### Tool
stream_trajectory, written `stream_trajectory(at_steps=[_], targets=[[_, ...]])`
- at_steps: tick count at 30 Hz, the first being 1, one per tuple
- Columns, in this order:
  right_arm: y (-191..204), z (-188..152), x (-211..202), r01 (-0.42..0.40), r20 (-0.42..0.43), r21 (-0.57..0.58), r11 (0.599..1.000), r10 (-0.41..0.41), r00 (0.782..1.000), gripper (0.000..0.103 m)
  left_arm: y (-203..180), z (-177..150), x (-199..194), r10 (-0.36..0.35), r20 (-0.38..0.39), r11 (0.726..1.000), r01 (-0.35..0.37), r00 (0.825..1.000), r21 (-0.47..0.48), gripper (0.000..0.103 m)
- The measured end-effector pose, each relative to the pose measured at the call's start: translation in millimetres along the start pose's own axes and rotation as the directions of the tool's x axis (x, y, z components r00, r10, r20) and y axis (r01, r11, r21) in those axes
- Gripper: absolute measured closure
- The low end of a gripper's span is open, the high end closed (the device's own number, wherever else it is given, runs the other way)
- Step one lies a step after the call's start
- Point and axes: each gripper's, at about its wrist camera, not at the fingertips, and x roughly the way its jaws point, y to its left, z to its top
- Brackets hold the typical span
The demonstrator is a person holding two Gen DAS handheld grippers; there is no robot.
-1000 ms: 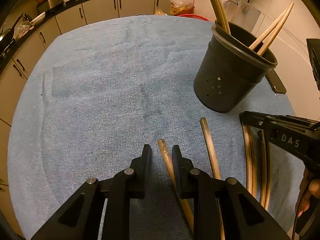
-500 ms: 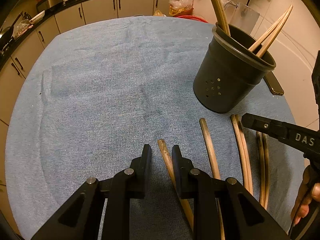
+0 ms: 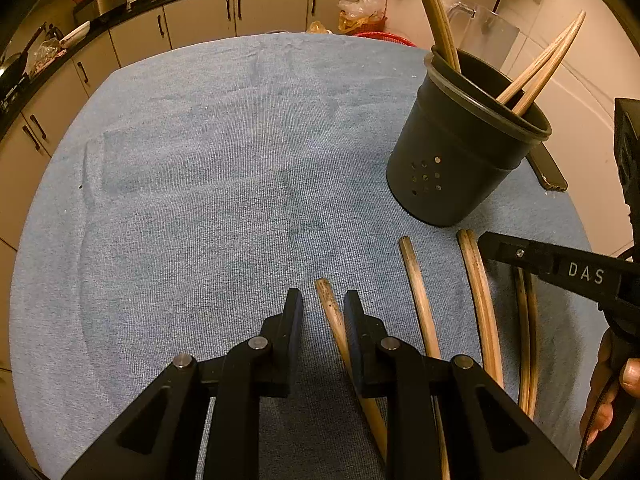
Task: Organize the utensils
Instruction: 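Lower the right tool to the chopstick row and close on one chopstick, then lift the chopstick with the right tool and carry it above the grey cup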
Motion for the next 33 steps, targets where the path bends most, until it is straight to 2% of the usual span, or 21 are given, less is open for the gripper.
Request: stream_trajectory(at_steps=[2, 3, 5, 9, 14, 20, 24, 25, 29, 33], targets=[[0, 1, 0, 0.012, 0.008, 0.007, 1.000, -0.012, 1.000, 0.095, 1, 0, 0, -0.004, -0.001, 1.000, 0.004, 1.000, -0.002, 0.081], [0, 3, -1, 0.013, 0.009, 0.010, 1.000, -0.013, 1.000, 0.088, 1, 0, 0, -0.006, -0.001, 1.000, 0.006, 1.000, -0.003, 0.081], [-2, 9, -1, 0.015, 0.009, 0.014, 1.000, -0.015, 1.000, 0.084, 1, 0, 0, -0.007, -0.001, 1.000, 0.007, 1.000, -0.005, 0.081], [3, 4, -2, 0.037, 0.005, -0.005, 0.999, -0.037, 0.999, 0.084, 1, 0, 0, -0.007, 0.000, 1.000, 0.007, 1.000, -0.004, 0.081], [31, 0, 7, 0.063, -0.011, -0.051, 0.997, -0.064, 0.998, 0.084, 2, 0, -1, -0.014, 0.001, 1.000, 0.014, 1.000, -0.009, 0.081], [54, 1, 9, 0.149, 0.006, -0.122, 0.981, -0.149, 0.989, 0.086, 2, 0, 1, -0.022, 0.000, 1.000, 0.022, 1.000, -0.009, 0.081], [48, 3, 9, 0.152, -0.024, -0.089, 0.984, -0.155, 0.988, 0.087, 5, 0, 0, -0.039, 0.001, 0.999, 0.039, 0.999, -0.015, 0.081], [47, 2, 9, 0.149, -0.015, -0.089, 0.985, -0.151, 0.988, 0.090, 5, 0, 0, -0.041, 0.001, 0.999, 0.041, 0.999, -0.017, 0.081], [46, 4, 11, 0.147, -0.017, -0.083, 0.986, -0.149, 0.989, 0.090, 3, 0, 1, -0.032, 0.003, 0.999, 0.032, 0.999, -0.013, 0.081], [51, 8, 10, 0.203, -0.005, -0.152, 0.967, -0.206, 0.979, 0.090, 4, -1, 1, -0.042, 0.002, 0.999, 0.042, 0.999, -0.018, 0.081]])
